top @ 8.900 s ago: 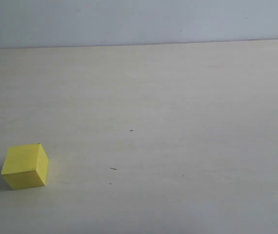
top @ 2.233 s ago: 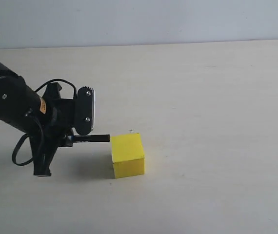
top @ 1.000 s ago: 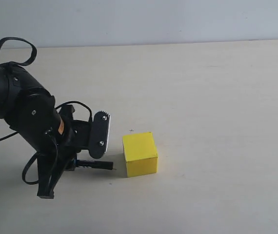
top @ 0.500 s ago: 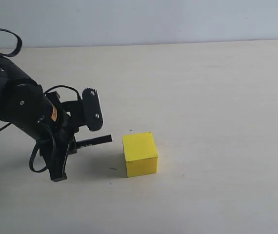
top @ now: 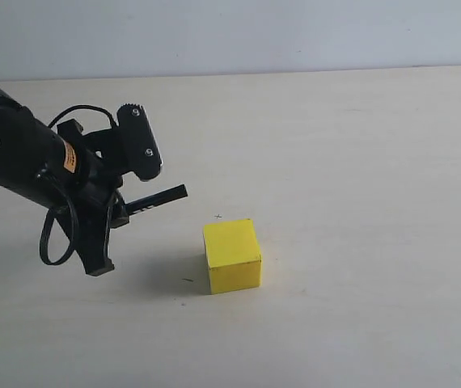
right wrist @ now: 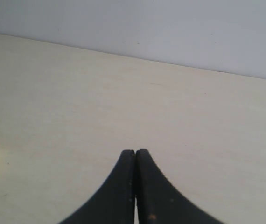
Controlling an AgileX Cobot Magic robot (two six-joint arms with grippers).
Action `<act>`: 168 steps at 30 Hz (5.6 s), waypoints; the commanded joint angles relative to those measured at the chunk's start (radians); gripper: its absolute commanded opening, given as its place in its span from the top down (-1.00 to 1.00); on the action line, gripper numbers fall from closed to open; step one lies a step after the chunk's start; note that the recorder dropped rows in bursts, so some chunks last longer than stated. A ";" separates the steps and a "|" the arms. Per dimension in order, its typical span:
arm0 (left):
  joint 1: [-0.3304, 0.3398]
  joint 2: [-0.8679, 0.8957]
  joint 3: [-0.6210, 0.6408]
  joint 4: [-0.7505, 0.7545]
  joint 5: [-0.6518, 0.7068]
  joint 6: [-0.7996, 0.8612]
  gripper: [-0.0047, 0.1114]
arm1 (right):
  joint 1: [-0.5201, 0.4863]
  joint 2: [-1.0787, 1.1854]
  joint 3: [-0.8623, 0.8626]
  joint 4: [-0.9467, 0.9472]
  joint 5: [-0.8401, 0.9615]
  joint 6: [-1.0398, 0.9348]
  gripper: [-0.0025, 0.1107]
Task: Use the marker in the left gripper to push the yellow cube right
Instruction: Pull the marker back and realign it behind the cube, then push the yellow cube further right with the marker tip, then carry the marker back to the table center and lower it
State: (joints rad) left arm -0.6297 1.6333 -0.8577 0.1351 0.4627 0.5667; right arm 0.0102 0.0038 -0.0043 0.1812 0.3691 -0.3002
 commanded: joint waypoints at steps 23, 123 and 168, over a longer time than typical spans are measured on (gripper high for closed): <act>0.000 0.002 -0.005 -0.112 -0.016 0.113 0.92 | 0.002 -0.004 0.004 0.002 -0.012 -0.002 0.96; -0.379 0.413 -0.428 0.039 0.256 -0.030 0.92 | 0.072 -0.004 0.004 0.003 -0.012 -0.002 0.96; -0.259 0.246 -0.434 0.025 0.357 -1.328 0.92 | 0.072 -0.004 0.004 0.003 -0.012 -0.002 0.96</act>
State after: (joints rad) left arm -0.8889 1.8856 -1.2878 0.1655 0.8560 -0.6275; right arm 0.0810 0.0038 -0.0043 0.1812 0.3691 -0.3002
